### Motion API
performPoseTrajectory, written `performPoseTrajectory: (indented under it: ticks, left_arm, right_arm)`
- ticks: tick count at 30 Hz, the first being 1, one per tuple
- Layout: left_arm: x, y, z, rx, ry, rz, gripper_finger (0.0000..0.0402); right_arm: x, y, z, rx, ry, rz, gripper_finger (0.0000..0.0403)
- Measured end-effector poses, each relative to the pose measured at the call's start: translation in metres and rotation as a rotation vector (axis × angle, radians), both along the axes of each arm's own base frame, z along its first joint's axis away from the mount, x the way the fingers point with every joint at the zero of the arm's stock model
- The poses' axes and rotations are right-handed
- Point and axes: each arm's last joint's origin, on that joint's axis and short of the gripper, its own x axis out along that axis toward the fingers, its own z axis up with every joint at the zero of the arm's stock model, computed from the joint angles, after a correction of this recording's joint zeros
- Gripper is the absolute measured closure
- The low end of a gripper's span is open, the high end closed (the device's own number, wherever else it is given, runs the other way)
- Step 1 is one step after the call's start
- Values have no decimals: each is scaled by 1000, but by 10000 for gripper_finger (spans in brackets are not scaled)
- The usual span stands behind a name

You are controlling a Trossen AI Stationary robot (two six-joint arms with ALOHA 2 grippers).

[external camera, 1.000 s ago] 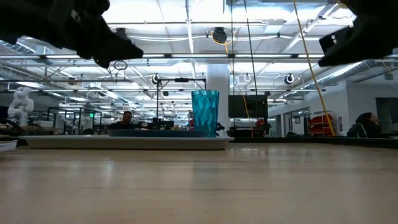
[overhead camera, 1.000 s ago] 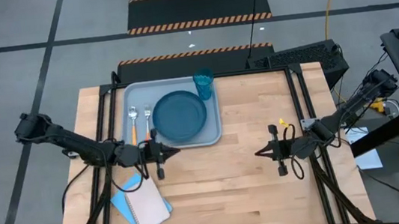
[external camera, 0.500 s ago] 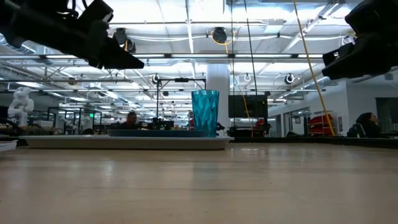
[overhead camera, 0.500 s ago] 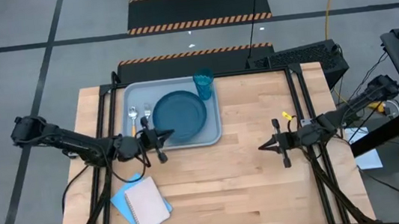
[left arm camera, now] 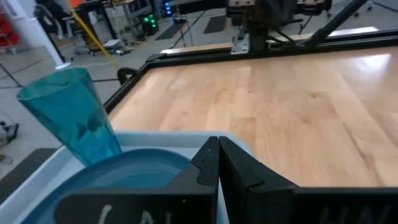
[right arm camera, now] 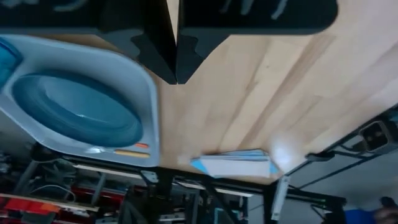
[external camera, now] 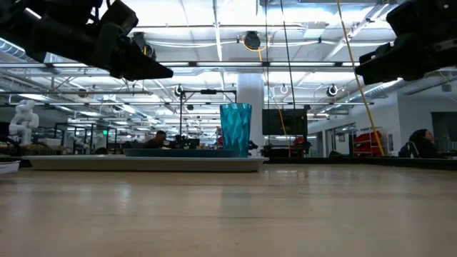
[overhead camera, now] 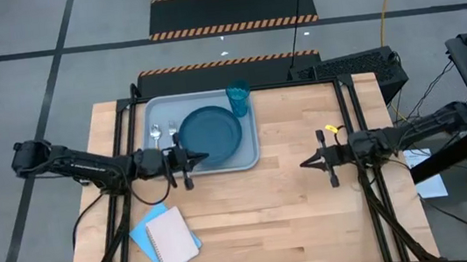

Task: Pick and place plate/cup/fork/spoon on tray
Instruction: Return to Home Position

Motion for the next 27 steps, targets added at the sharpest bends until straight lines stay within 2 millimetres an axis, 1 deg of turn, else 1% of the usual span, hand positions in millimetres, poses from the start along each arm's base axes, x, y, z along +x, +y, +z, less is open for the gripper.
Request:
performPoseTrajectory:
  ticks: [4,7,10,20,27]
  left_arm:
    - [1,6,1,-3,-11,-29,396]
    - [1,10,2,-8,-16,-32,397]
    - [1,13,2,-13,-17,-47,398]
    - [1,19,2,-9,-20,-51,399]
    - [1,20,2,-11,-22,-47,395]
  right_arm:
    - [1,-6,-1,-2,-3,-40,403]
    - [0,-8,-11,15,-26,-26,403]
    - [-1,-12,-21,22,-62,-51,403]
    - [-1,-15,-20,23,-72,-79,403]
    - [-8,-16,-16,27,-109,-80,403]
